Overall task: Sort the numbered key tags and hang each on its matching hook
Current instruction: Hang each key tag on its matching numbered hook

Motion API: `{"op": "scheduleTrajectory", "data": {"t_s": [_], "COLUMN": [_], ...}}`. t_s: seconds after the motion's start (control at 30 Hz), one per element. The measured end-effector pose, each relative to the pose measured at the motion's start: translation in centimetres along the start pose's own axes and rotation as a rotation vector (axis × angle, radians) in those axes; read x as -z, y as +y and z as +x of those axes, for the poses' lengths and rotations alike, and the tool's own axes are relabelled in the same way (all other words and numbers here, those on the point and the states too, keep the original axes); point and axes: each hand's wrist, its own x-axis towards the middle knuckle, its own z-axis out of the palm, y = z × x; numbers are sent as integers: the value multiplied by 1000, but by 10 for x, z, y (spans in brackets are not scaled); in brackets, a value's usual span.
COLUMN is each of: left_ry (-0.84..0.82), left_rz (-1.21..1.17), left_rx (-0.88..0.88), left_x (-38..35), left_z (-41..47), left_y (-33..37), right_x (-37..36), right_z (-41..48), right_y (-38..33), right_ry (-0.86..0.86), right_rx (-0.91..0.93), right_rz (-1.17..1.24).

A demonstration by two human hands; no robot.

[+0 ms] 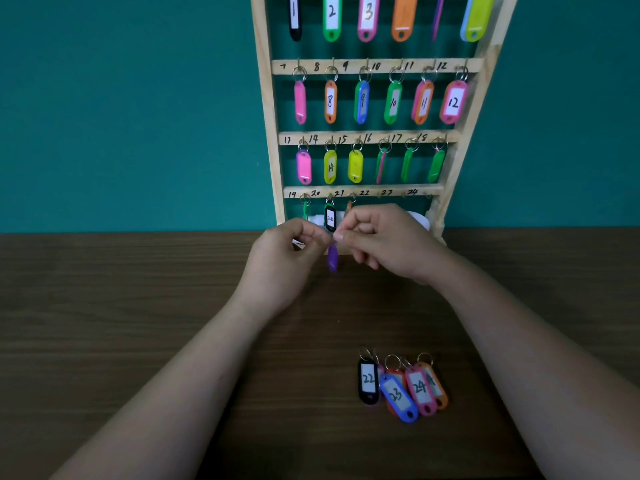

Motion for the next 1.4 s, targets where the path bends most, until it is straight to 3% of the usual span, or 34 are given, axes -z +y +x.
{"op": "scheduleTrajectory", "data": {"t_s": [0.23,0.37,0.87,0.93,1.07,1.2,1.4], "left_ry": [-194,-271,-411,-481,-632,-690,-747], "left_rz": [48,95,140,143,186,170,258], "left_rx": [74,70,9,-7,-45,-79,-68], "left_x": [-3,-6,-1,1,4,7,3], "left_z": [-3,-6,-16,-18,-22,-25,-27], "left_y": [-7,-11,-10,-8,-3,0,7], "right_x": [3,0,4,10,16,18,31], "right_z": [12,19,21,16,-7,-29,-50], "right_y": [13,15,15,12,9,9,-1], "right_ry": [421,563,629,549,196,-174,-582], "right_rx": [-46,-60,-4,-27,-54,-98,-234], "right_rz": [20,-20,-119,-70,-23,-17,-42]}}
